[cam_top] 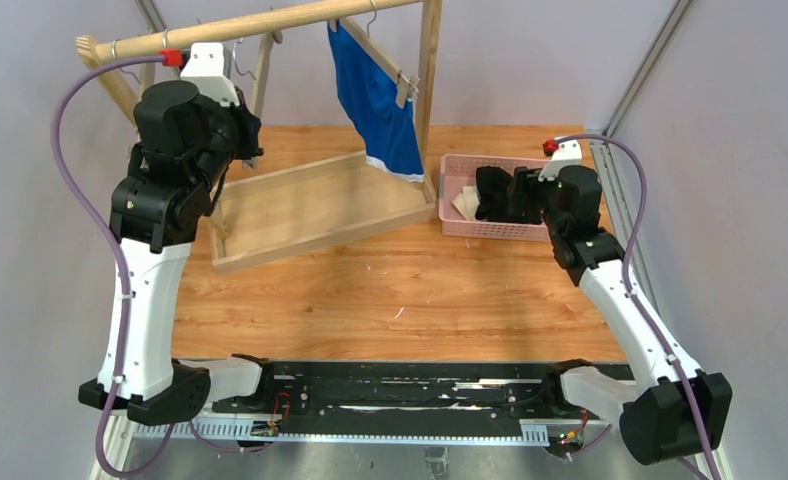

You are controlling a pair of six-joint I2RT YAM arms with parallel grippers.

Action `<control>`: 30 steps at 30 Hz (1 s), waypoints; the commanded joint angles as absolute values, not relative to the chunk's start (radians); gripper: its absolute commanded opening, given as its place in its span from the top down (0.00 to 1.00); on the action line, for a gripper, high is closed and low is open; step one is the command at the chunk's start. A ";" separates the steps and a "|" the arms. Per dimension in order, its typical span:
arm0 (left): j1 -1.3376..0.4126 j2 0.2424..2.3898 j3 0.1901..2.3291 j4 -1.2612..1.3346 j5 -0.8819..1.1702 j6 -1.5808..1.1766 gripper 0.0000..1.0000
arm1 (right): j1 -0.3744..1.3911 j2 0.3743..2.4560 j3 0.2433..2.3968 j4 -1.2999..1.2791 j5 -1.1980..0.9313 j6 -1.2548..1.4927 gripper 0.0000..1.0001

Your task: Remove the underwear clipped to the hanger

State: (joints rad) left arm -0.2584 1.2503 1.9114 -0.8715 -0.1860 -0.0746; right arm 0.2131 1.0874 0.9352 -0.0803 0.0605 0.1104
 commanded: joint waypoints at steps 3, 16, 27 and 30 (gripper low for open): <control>-0.233 1.260 2.011 -0.860 -0.212 -0.041 1.00 | 0.216 1.058 0.899 -0.066 0.010 0.141 0.28; -0.148 1.384 2.131 -0.856 -0.160 -0.058 1.00 | 0.221 1.095 0.841 -0.031 -0.008 0.132 0.28; -0.074 1.470 2.133 -0.847 -0.035 -0.096 0.97 | 0.242 1.117 0.819 -0.016 -0.037 0.137 0.30; -0.072 1.441 2.083 -0.822 -0.024 -0.101 0.65 | 0.248 1.120 0.821 -0.016 -0.040 0.133 0.30</control>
State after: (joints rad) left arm -0.0853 1.4631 2.1185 -0.8669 -0.0647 -0.0864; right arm 0.2298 1.1168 0.8261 -0.0471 -0.0235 0.1299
